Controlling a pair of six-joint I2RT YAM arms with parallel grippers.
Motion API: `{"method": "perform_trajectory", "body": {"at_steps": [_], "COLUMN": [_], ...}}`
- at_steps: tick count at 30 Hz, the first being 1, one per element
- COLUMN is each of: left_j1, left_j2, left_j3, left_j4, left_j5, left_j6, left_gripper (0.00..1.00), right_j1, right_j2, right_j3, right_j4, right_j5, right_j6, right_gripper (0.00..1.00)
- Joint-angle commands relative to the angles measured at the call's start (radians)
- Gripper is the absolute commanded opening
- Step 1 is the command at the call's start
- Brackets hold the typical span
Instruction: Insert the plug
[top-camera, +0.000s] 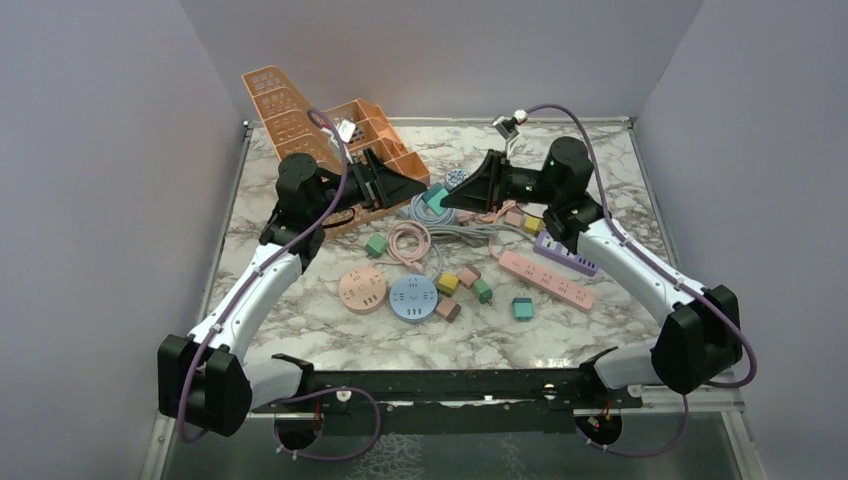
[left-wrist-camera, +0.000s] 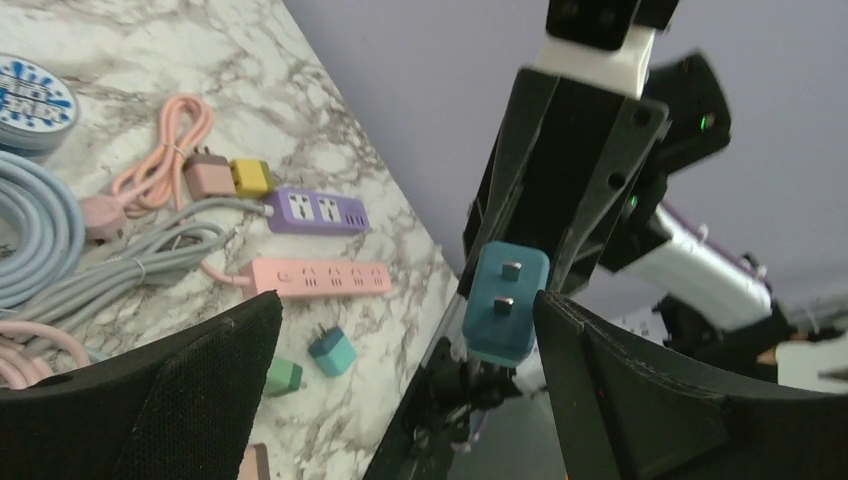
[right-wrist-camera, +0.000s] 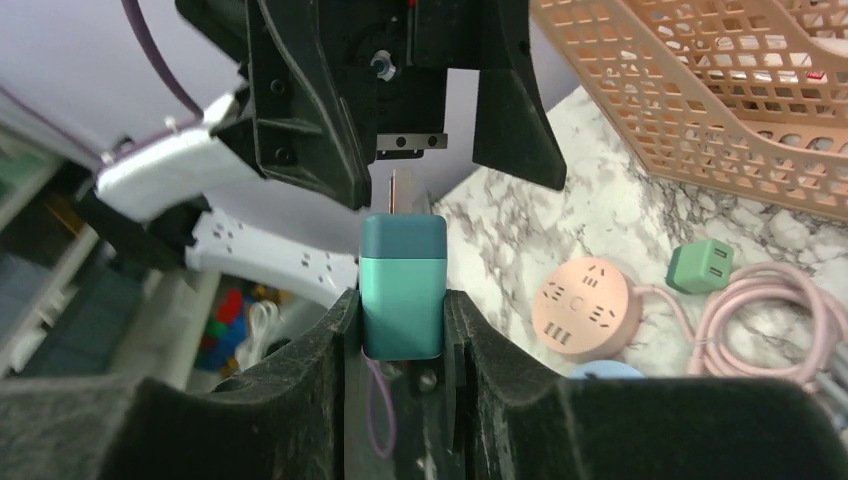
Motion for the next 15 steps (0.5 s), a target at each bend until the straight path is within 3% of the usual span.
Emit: {"method": "perform_trajectory", "body": {"at_steps": [1,6,10,15], "left_j1": [-0.005,-0.023,-0.044,-0.075], "left_j2": [-0.035,-0.017,0.024,0.071], "left_j3": [0.010,-0.003,0.003,0.012], "left_j4": [-0.090,-0.100,-0.121,-0.128], "left_j5": [0.242,0.329,0.351,0.368], "left_j6": [0.194,0.208,0.207,0.205], "left_gripper": [0.99,0.83,0.67,0.63], "right_j1": [-0.002,-0.002,-0.002,-0.002], "right_j2": [-0.024,0.034,0.063,0.116], "right_j3": [0.127,0.223,0.252,0.291], "right_j4": [-0.370,-0.615,-0.660,-0.722], "right_j5": [-0.169,-0.193,-0.227,-0.239], "right_j6": [-0.350,-0.521,-0.562,-0.597], "right_gripper": [0.21,0.21,0.21,0.21]}}
